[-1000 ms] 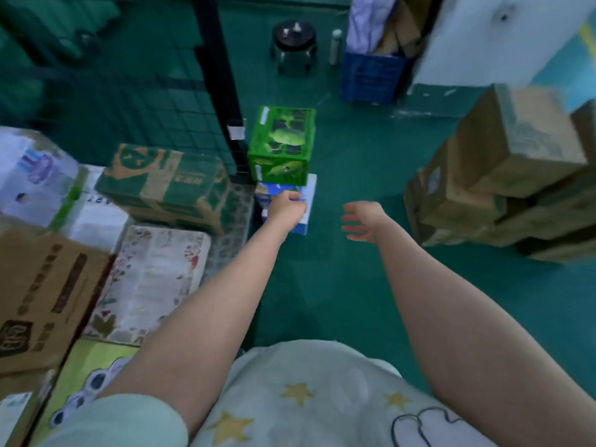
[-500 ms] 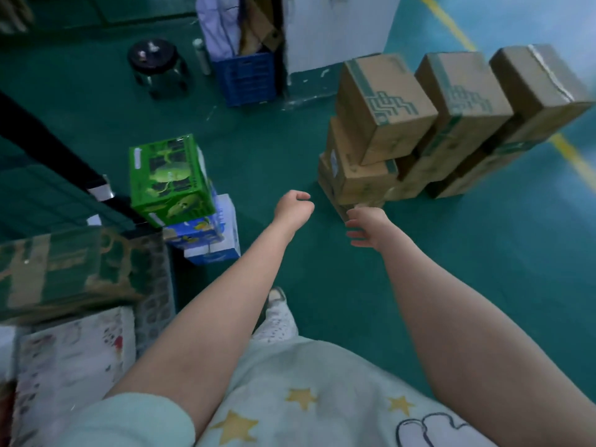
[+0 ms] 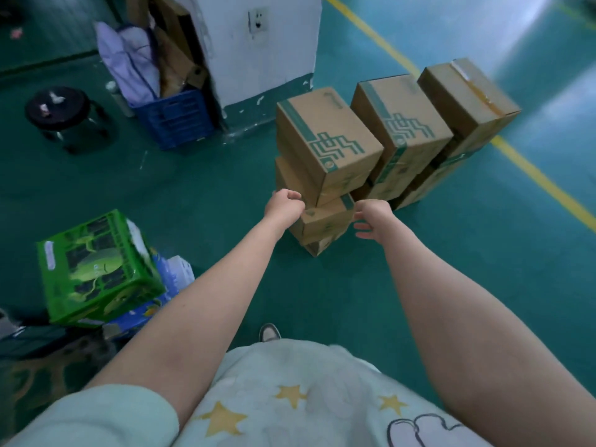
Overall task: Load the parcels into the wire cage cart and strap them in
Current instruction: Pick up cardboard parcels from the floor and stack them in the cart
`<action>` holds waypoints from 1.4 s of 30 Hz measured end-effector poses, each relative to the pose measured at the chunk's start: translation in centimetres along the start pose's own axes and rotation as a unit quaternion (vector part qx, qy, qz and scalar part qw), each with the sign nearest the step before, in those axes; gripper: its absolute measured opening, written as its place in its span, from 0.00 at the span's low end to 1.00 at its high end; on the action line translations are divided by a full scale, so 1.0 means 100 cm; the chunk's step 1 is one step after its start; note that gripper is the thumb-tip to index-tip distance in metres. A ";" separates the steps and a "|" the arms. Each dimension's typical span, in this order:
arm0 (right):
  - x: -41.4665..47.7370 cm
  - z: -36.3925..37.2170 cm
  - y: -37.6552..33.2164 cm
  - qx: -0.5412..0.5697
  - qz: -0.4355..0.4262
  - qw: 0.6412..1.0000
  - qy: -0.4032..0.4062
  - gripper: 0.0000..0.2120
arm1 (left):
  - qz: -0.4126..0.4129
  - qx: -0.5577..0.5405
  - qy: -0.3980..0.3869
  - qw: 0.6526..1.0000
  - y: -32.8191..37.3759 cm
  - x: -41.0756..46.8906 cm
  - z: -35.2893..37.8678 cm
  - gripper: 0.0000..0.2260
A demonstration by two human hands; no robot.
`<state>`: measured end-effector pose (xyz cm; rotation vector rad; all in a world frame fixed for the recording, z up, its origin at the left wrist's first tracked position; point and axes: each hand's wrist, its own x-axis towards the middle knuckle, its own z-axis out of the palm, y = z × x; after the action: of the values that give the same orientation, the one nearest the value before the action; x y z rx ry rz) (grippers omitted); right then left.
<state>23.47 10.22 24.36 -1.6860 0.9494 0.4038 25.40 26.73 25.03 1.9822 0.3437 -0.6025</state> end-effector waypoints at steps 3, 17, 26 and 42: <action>0.024 -0.003 -0.016 -0.035 0.009 0.999 0.020 0.17 | -0.005 0.007 -0.003 1.000 0.016 0.025 0.000 0.15; 0.185 -0.056 -0.116 -0.168 -0.031 0.985 0.011 0.20 | -0.126 -0.053 0.006 0.991 0.103 0.142 0.060 0.25; 0.263 -0.067 -0.131 -0.239 0.056 0.968 -0.051 0.30 | -0.253 -0.146 0.056 0.955 0.115 0.206 0.101 0.31; 0.312 -0.069 -0.121 -0.106 0.021 0.988 -0.113 0.23 | -0.212 -0.257 0.159 0.929 0.107 0.222 0.120 0.26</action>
<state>50.66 -7.23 13.12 -1.7686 0.7978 0.7306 45.92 10.78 16.27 1.4910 1.0409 -0.3959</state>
